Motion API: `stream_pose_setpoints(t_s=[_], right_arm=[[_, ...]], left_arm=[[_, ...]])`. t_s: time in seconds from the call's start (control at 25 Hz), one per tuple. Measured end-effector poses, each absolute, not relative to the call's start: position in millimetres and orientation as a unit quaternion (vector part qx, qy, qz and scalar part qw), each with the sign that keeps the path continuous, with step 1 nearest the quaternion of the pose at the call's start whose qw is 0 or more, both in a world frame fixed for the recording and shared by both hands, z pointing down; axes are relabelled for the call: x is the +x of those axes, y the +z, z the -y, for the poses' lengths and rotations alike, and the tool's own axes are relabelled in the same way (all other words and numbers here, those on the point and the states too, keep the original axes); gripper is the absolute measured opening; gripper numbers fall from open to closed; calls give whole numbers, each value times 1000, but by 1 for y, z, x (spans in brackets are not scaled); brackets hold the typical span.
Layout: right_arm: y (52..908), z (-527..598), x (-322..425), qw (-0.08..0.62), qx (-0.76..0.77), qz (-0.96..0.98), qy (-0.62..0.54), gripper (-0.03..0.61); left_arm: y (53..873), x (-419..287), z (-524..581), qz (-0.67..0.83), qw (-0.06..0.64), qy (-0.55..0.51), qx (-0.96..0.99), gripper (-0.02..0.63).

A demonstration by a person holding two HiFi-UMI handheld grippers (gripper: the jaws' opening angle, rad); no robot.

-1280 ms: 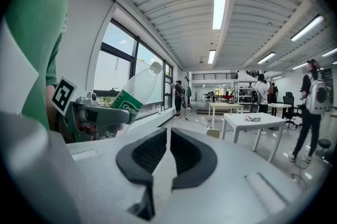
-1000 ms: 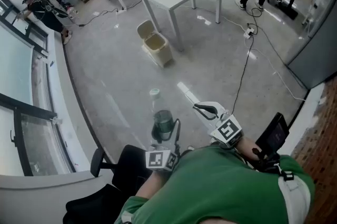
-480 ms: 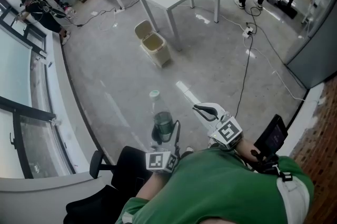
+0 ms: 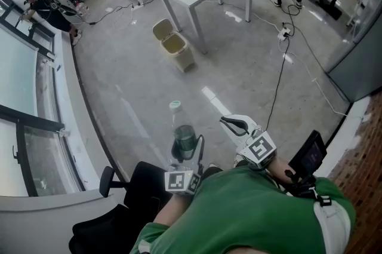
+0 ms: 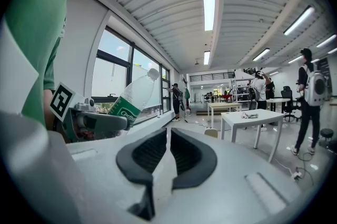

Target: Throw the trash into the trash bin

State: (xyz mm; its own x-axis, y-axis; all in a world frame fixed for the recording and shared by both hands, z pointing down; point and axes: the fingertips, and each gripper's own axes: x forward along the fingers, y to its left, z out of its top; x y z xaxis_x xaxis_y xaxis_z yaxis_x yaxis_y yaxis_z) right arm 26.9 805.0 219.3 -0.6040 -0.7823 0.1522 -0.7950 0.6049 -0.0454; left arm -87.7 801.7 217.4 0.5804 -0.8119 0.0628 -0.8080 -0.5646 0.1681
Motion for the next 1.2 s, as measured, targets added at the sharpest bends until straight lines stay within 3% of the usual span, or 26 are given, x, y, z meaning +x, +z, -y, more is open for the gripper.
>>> stream_pose_setpoints(t_s=[0.6, 1.2], right_arm=[[215, -794, 59, 49, 414, 908, 49, 28], [204, -712, 40, 58, 433, 899, 32, 28]], left_arm=[[213, -57, -799, 486, 75, -7, 871, 339], [204, -66, -709, 455, 64, -26, 888, 337]])
